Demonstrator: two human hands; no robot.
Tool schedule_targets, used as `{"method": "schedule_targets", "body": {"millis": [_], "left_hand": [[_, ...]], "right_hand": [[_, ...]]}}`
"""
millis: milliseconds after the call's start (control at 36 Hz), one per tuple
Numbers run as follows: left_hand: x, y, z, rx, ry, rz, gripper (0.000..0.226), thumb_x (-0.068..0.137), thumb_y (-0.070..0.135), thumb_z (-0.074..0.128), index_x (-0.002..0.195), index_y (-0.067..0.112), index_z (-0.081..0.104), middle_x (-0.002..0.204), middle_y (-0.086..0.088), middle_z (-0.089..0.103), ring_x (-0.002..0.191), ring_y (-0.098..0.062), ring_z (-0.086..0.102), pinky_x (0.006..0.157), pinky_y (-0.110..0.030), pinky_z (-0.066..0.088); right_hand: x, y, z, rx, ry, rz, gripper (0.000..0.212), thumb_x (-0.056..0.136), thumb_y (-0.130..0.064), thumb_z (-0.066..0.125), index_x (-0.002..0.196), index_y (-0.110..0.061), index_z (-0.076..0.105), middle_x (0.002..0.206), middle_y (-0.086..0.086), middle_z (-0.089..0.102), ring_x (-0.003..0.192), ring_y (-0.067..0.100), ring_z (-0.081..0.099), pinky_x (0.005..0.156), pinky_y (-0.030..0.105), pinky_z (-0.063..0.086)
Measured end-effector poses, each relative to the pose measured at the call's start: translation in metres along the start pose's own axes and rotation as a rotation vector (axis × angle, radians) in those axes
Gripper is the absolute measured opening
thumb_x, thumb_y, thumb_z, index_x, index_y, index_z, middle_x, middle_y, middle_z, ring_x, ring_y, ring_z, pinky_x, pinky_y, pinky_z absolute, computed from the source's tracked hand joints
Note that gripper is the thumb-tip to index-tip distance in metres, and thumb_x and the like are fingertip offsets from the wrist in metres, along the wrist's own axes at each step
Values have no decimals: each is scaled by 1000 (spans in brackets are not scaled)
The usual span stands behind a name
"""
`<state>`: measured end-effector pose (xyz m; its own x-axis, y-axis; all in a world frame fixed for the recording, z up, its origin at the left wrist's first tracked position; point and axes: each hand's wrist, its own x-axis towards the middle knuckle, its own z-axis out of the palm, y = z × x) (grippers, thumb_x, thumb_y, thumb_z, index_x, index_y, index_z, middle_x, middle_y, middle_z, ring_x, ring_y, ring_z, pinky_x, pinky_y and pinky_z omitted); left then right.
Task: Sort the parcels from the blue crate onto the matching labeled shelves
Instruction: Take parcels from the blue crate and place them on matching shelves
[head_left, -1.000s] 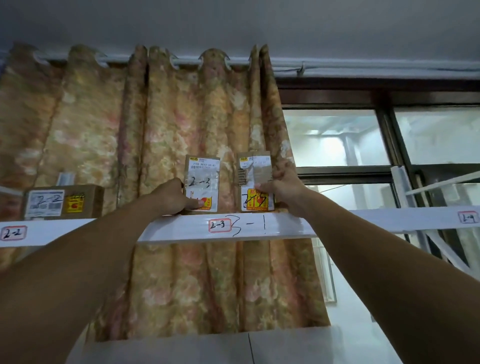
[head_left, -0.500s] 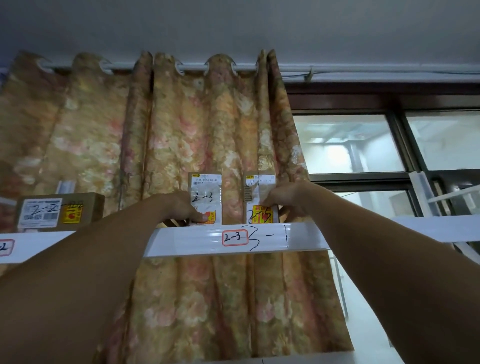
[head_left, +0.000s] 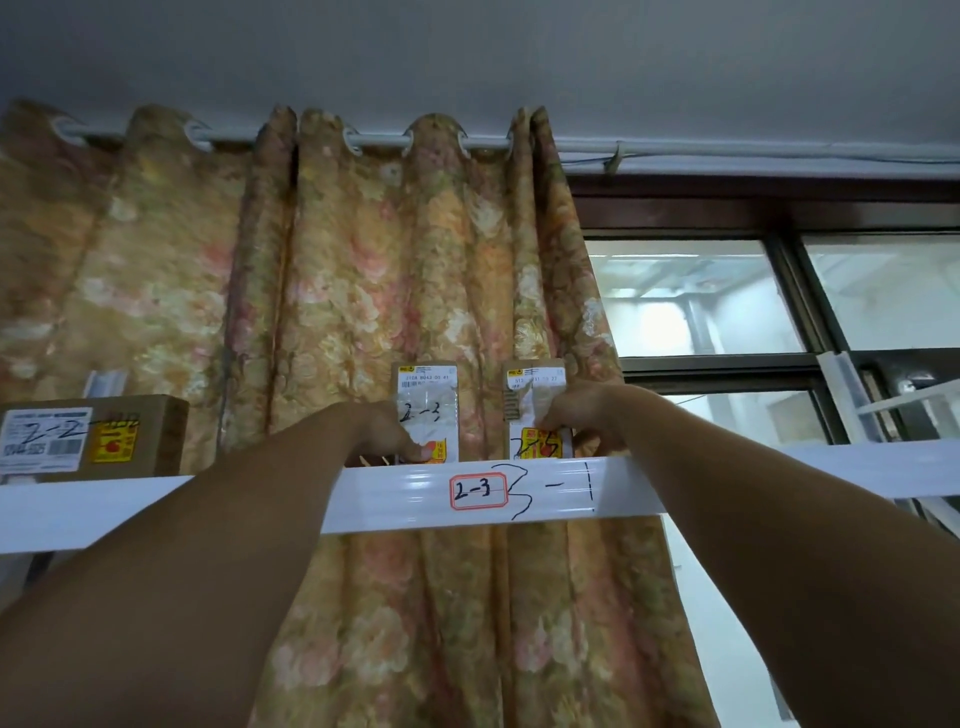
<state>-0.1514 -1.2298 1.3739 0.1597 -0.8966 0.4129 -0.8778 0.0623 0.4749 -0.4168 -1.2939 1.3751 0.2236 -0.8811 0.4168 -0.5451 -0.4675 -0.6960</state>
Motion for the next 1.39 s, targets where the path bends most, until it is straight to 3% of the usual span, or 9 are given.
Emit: {"method": "schedule_targets", "body": {"millis": [194, 306, 472, 639, 806, 861, 1000, 1250, 1389], "left_hand": [[1, 0, -1, -31, -38, 7, 35, 86, 31, 82, 115, 17, 67, 107, -7, 73, 90, -26, 67, 76, -35, 53], [-2, 1, 1, -28, -49, 5, 18, 90, 24, 79, 103, 20, 68, 96, -4, 73, 85, -24, 67, 72, -33, 52], [-14, 2, -2, 21, -79, -93, 26, 82, 16, 84, 104, 13, 72, 99, -12, 78, 87, -31, 75, 83, -43, 61], [-31, 6, -7, 147, -3, -182, 59, 71, 44, 88, 119, 16, 68, 109, -10, 75, 99, -29, 74, 92, -43, 59], [-69, 25, -8, 154, 85, -198, 60, 88, 62, 68, 119, 11, 60, 103, -8, 67, 85, -22, 63, 73, -31, 44], [-84, 32, -6, 172, 106, -192, 62, 92, 64, 60, 119, 9, 60, 107, -9, 64, 83, -20, 57, 74, -32, 40], [-125, 43, 9, 196, 130, -128, 67, 100, 59, 50, 142, 8, 55, 149, -13, 51, 127, -31, 53, 92, -30, 38], [-236, 59, 34, 499, 209, 10, 67, 103, 62, 37, 150, 15, 43, 151, -10, 49, 132, -31, 51, 106, -41, 45], [-308, 63, 51, 598, 179, 72, 56, 104, 56, 35, 141, 17, 48, 142, -11, 53, 126, -32, 53, 99, -41, 46]], "right_hand": [[4, 2, 1, 11, 13, -1, 33, 98, -21, 67, 127, -8, 57, 125, 14, 68, 108, 31, 69, 98, 47, 53], [4, 4, 0, 52, 8, -15, 31, 99, -20, 64, 127, -7, 57, 125, 15, 68, 98, 27, 68, 83, 37, 56], [0, 7, -1, 17, 16, -13, 48, 90, -38, 72, 130, -14, 58, 131, 12, 64, 115, 29, 61, 106, 46, 48], [-19, 6, -4, -107, 48, -72, 55, 102, -32, 60, 148, -4, 48, 148, 15, 52, 132, 32, 50, 104, 36, 41], [-33, 11, -3, -446, 48, -154, 52, 103, -45, 46, 137, -8, 61, 135, 15, 64, 118, 31, 61, 102, 37, 48], [-50, 12, -5, -525, 74, -164, 61, 106, -53, 39, 139, -5, 58, 141, 16, 59, 128, 35, 56, 105, 36, 43], [-110, 10, -5, -582, 99, -150, 75, 103, -66, 30, 154, -12, 42, 160, 16, 41, 145, 35, 41, 113, 46, 36], [-248, 2, 10, -727, 79, -135, 70, 104, -64, 33, 158, -20, 36, 162, 10, 39, 145, 34, 40, 114, 47, 36], [-309, 5, 34, -746, 72, -110, 64, 102, -60, 40, 153, -21, 44, 155, 10, 48, 142, 32, 45, 114, 46, 40]]}}
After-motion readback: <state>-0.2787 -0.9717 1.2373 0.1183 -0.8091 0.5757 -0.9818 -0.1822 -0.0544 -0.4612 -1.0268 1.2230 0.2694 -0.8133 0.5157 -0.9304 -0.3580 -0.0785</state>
